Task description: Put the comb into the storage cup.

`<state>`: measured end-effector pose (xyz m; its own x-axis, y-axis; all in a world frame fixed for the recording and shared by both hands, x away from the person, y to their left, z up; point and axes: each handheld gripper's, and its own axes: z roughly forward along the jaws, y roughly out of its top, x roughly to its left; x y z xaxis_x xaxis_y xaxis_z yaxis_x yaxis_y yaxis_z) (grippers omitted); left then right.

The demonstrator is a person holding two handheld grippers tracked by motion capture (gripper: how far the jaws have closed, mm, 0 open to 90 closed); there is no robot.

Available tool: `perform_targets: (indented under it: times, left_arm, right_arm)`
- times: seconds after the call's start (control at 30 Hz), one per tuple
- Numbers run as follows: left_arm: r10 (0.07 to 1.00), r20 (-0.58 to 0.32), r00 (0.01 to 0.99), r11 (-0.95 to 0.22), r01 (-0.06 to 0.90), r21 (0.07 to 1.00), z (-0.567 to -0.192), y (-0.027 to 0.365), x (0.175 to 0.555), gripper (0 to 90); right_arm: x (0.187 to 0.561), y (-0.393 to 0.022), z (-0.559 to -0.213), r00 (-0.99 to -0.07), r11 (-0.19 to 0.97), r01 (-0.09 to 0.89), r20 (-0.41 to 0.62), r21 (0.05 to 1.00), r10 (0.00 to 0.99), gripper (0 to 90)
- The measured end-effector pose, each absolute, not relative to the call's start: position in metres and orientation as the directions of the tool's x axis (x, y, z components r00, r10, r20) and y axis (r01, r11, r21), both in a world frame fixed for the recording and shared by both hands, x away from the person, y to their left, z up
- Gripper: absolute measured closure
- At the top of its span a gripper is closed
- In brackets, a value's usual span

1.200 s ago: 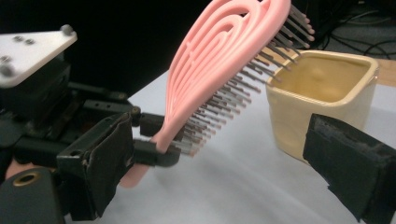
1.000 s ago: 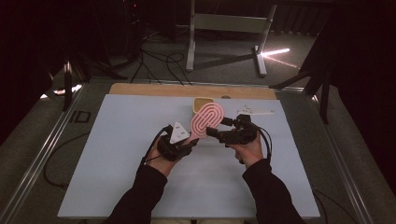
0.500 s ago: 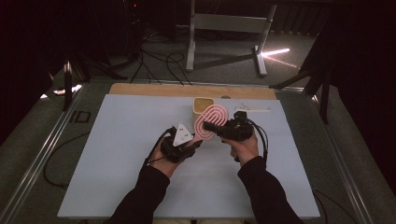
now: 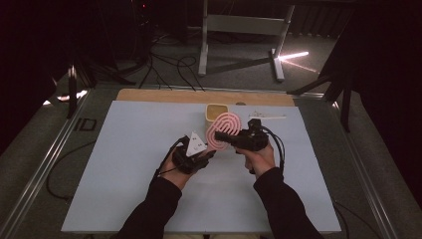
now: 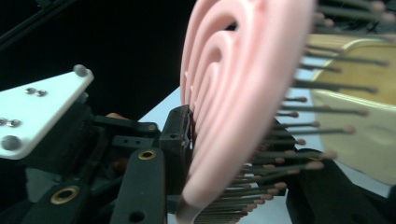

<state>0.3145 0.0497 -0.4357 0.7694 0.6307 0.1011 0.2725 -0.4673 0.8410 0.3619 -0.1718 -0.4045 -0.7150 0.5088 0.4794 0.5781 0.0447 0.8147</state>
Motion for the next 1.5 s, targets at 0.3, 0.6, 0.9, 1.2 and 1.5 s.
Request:
perform_targets:
  times: [0.3, 0.6, 0.9, 1.2, 1.5]
  left_arm:
    - [0.631, 0.077, 0.772, -0.451, 0.285, 0.846, -0.436, 0.052, 0.314, 70.1]
    - [0.641, 0.091, 0.762, -0.448, 0.276, 0.85, -0.436, 0.054, 0.311, 63.5]
    - [0.646, 0.055, 0.761, -0.414, 0.289, 0.863, -0.439, 0.062, 0.307, 47.7]
    - [0.706, -0.038, 0.707, -0.285, 0.333, 0.899, -0.443, 0.089, 0.309, 24.8]
    - [0.743, -0.045, 0.668, -0.258, 0.348, 0.901, -0.447, 0.118, 0.306, 4.5]
  right_arm:
    - [0.359, -0.166, -0.401, -0.723, 0.058, 0.574, 0.472, 0.817, 0.504, 63.6]
    - [0.358, -0.161, -0.399, -0.728, 0.051, 0.563, 0.466, 0.825, 0.503, 63.7]
    - [0.358, -0.159, -0.399, -0.727, 0.041, 0.557, 0.463, 0.829, 0.508, 63.9]
    - [0.358, -0.159, -0.399, -0.727, 0.043, 0.554, 0.457, 0.832, 0.513, 63.9]
    - [0.358, -0.159, -0.399, -0.727, 0.051, 0.551, 0.449, 0.833, 0.52, 63.9]
